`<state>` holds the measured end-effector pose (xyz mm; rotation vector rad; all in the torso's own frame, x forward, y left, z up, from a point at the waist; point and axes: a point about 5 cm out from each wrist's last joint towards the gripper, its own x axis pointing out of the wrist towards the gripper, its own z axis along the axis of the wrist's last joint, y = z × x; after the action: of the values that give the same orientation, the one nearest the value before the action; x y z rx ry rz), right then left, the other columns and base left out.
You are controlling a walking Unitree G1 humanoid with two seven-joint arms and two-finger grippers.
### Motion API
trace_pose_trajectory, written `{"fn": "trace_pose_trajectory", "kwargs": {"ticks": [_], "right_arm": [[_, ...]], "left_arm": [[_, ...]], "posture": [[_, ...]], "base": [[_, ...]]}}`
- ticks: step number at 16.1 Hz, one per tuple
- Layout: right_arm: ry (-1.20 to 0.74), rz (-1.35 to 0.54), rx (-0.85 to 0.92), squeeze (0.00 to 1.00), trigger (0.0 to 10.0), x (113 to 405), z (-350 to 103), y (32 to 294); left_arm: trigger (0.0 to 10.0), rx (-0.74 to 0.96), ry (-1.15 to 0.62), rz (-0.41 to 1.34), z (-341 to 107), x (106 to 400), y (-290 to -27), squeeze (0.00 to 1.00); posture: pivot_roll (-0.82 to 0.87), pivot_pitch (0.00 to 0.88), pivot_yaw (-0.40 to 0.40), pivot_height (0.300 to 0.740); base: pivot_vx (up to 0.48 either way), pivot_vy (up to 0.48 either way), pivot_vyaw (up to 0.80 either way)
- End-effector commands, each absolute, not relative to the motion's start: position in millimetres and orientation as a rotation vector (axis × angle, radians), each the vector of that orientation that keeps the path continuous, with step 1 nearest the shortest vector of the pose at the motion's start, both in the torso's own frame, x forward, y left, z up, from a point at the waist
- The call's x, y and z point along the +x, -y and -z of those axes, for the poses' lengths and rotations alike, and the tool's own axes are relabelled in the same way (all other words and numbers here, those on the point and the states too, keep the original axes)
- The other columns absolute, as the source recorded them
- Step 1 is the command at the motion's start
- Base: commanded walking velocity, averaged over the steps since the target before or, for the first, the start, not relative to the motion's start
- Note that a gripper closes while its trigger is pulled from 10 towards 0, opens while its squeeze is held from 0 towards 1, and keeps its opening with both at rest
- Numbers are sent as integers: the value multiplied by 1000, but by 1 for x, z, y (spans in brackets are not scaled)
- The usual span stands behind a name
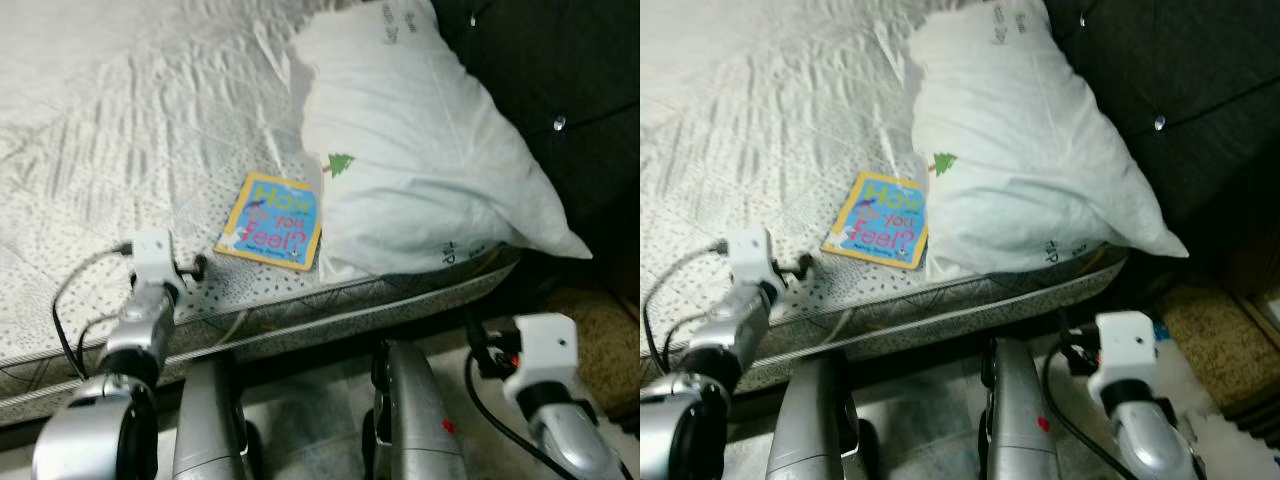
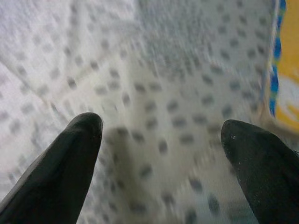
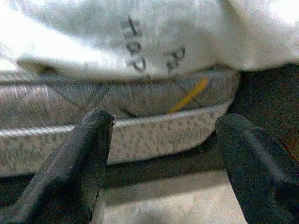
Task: Clean up the room
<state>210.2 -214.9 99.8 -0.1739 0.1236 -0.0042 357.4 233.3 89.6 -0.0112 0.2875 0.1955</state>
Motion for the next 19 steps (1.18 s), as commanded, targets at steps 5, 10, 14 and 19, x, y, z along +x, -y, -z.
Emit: {"fn": "trace_pose_trajectory", "kwargs": {"ticks": [5,10,14,19], "right_arm": [[-143,18,-172,0,10000,197,-105,218],[-173,45,-182,0,10000,183,-107,225],[-189,59,-191,0,10000,176,-109,228],[-195,69,-193,0,10000,176,-110,228]], "left_arm": [[10000,18,-330,-206,-94,360,-243,0],[10000,64,-332,-188,-99,366,-237,0],[10000,85,-334,-173,-105,370,-234,0],[10000,141,-250,-176,-121,379,-227,0]], "posture": [[-149,293,22,530],[-166,329,24,530],[-177,344,25,530],[-184,339,32,530]], "base": [[0,0,0],[0,0,0],[0,0,0],[0,0,0]]}}
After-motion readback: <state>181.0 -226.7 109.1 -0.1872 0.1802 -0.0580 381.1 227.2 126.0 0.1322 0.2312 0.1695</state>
